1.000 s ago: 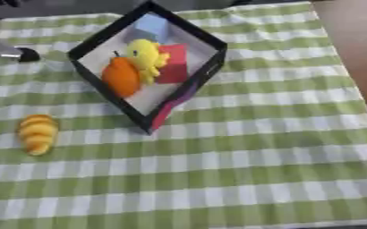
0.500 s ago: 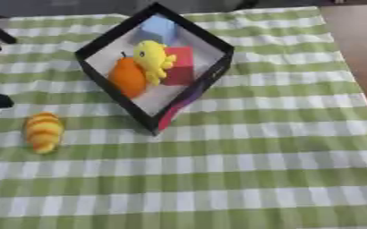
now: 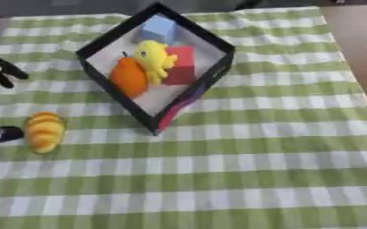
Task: Pick up objects on the table and place them in the box.
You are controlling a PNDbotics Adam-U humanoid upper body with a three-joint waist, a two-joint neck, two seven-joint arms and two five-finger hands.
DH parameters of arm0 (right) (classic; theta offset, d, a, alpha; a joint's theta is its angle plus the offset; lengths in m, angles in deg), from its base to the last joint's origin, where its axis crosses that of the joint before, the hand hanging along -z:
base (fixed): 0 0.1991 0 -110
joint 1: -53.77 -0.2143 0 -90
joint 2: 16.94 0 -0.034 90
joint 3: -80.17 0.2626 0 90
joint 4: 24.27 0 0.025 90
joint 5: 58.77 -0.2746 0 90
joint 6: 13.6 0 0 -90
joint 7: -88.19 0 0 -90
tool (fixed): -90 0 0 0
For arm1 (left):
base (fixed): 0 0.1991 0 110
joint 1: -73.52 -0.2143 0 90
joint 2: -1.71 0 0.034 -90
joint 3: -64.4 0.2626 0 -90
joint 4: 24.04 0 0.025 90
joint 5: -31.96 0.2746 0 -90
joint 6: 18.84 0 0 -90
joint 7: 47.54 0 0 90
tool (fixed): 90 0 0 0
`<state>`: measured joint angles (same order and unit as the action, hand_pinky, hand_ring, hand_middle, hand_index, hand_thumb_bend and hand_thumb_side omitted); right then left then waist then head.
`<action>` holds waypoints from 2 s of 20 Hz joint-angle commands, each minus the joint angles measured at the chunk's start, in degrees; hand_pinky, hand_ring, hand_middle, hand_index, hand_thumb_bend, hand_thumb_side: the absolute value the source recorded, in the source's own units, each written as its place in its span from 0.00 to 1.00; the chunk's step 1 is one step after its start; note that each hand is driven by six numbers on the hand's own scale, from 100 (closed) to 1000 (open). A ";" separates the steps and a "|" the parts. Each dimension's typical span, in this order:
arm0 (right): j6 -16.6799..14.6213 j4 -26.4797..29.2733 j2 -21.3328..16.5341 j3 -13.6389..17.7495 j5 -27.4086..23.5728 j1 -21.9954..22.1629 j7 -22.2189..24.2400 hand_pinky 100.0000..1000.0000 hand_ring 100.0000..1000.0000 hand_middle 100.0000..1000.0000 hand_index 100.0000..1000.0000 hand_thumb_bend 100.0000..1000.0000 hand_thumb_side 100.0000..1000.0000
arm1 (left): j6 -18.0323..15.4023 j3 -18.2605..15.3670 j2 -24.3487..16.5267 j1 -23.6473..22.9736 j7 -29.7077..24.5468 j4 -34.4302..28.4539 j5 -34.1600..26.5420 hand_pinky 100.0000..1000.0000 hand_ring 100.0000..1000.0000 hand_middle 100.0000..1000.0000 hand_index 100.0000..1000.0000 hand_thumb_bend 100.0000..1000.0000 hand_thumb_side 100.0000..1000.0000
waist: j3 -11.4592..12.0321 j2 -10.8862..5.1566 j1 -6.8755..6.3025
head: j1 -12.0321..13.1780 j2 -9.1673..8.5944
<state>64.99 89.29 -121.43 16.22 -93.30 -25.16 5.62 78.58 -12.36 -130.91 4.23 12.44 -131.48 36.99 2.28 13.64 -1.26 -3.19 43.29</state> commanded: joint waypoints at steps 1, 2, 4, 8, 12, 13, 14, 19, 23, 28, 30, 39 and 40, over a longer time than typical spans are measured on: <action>0.13 1.03 -0.70 0.25 0.58 -0.16 0.13 0.76 0.69 0.67 0.82 0.00 0.48 | 0.83 -0.05 -1.83 0.66 -0.10 -1.37 -0.55 0.79 0.76 0.80 0.88 0.51 0.32 | -0.11 0.36 0.99 | 0.14 0.50; 0.12 1.03 -0.60 0.20 0.69 -0.14 0.18 0.76 0.69 0.67 0.82 0.00 0.48 | 0.99 0.41 -1.62 0.88 -0.30 -1.29 -0.34 0.79 0.76 0.80 0.88 0.51 0.32 | -0.17 0.40 1.08 | 0.24 0.63; 0.08 1.03 -0.42 0.10 0.85 -0.14 0.25 0.76 0.69 0.67 0.82 0.00 0.48 | 1.22 1.22 -1.30 1.48 -0.58 -0.91 0.77 0.79 0.77 0.80 0.88 0.52 0.31 | -0.27 0.49 1.22 | 0.42 0.74; 0.13 1.03 -0.04 -0.15 1.21 -0.20 0.45 0.76 0.69 0.67 0.82 0.00 0.48 | 1.40 2.63 -0.15 2.92 -0.93 1.61 4.04 0.81 0.80 0.86 0.91 0.54 0.30 | -0.43 0.78 1.53 | 0.62 0.62; 0.26 1.03 0.38 -0.35 1.71 -0.28 0.60 0.76 0.69 0.67 0.82 0.00 0.48 | 0.96 4.07 0.99 3.83 -1.31 5.13 7.59 0.81 0.81 0.87 0.91 0.50 0.28 | -0.58 1.13 1.74 | 0.72 0.38; 0.28 1.03 0.48 -0.38 1.84 -0.28 0.62 0.76 0.69 0.67 0.82 0.00 0.48 | 0.71 4.47 1.36 3.98 -1.51 5.93 8.57 0.81 0.81 0.87 0.91 0.49 0.29 | -0.61 1.20 1.80 | 0.78 0.36; 0.28 1.03 0.57 -0.41 1.94 -0.29 0.64 0.76 0.69 0.67 0.82 0.00 0.48 | 0.49 4.81 1.76 4.13 -1.75 6.67 9.50 0.81 0.81 0.87 0.90 0.49 0.29 | -0.64 1.27 1.84 | 0.88 0.34; 0.35 1.03 0.86 -0.58 2.23 -0.40 0.76 0.76 0.69 0.67 0.82 0.00 0.48 | -0.61 6.05 3.77 5.42 -2.38 9.97 13.69 0.81 0.81 0.87 0.89 0.46 0.30 | -0.74 1.49 1.98 | 1.52 0.09; 0.44 1.03 1.15 -0.68 2.53 -0.48 0.86 0.76 0.69 0.67 0.82 0.00 0.48 | -1.53 7.25 5.27 6.31 -3.21 12.98 15.30 0.80 0.81 0.86 0.89 0.44 0.31 | -0.94 1.76 2.07 | 1.83 -0.17; 0.53 1.03 1.45 -0.77 2.84 -0.56 0.94 0.76 0.69 0.67 0.82 0.00 0.48 | -2.29 8.00 6.38 6.98 -3.63 15.92 16.55 0.81 0.81 0.86 0.89 0.44 0.31 | -1.13 2.04 2.10 | 2.07 -0.32; 0.58 1.03 1.52 -0.82 2.89 -0.59 0.99 0.77 0.69 0.67 0.82 0.00 0.48 | -2.54 8.20 6.70 7.26 -3.85 16.73 17.18 0.81 0.81 0.85 0.88 0.44 0.30 | -1.20 2.09 2.10 | 2.14 -0.41; 0.69 1.03 1.67 -0.95 3.09 -0.62 1.28 0.77 0.69 0.67 0.82 0.00 0.49 | -3.39 8.87 7.45 7.94 -5.54 19.52 20.12 0.81 0.82 0.85 0.89 0.32 0.15 | -1.36 2.23 2.01 | 2.23 -0.96; 0.73 1.03 1.69 -0.97 3.14 -0.61 1.32 0.77 0.69 0.67 0.82 0.00 0.49 | -3.39 8.90 7.49 8.01 -5.70 19.64 20.33 0.81 0.82 0.85 0.89 0.29 0.10 | -1.35 2.24 1.99 | 2.23 -1.00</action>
<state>65.82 89.29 -118.76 14.83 -90.43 -25.64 6.77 75.16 -3.31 -122.17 11.80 7.12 -112.25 56.59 0.95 15.54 0.15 -1.15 43.15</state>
